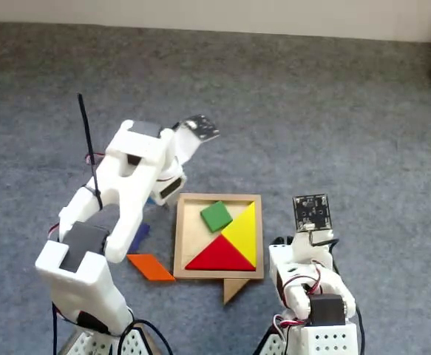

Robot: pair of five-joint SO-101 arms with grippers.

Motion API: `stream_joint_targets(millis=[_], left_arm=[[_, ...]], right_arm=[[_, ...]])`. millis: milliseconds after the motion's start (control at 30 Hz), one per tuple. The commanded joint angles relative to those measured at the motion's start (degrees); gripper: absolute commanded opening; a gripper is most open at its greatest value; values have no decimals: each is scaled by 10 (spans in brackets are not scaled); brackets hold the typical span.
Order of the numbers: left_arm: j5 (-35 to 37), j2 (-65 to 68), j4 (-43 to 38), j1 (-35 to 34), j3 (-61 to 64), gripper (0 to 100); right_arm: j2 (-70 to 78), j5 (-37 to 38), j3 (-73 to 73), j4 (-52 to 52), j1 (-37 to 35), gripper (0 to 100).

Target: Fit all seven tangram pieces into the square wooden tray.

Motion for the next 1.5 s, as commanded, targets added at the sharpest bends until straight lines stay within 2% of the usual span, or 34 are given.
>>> stream_joint_targets(millis=[0,100,200,633,800,1133,1467], left_arm=[[-13,-4,15,45,-58,30],[-72,-2,23,86,-71,30],[-97,0,21,121,-71,31],[-97,1,-78,198,-70,34],[-96,2,-85,218,-69,123],[-94,1,-82,224,-65,228],[-93,-16,-84,194,-79,216]], right_arm=[[-7,-3,55,-11,7,54],[-8,-3,55,-11,8,54],[-8,-4,55,-15,22,54],[-8,-5,56,-86,131,54],[-8,-6,56,-96,150,54],[-8,-6,57,-96,150,54],[-8,-6,57,-96,150,54]])
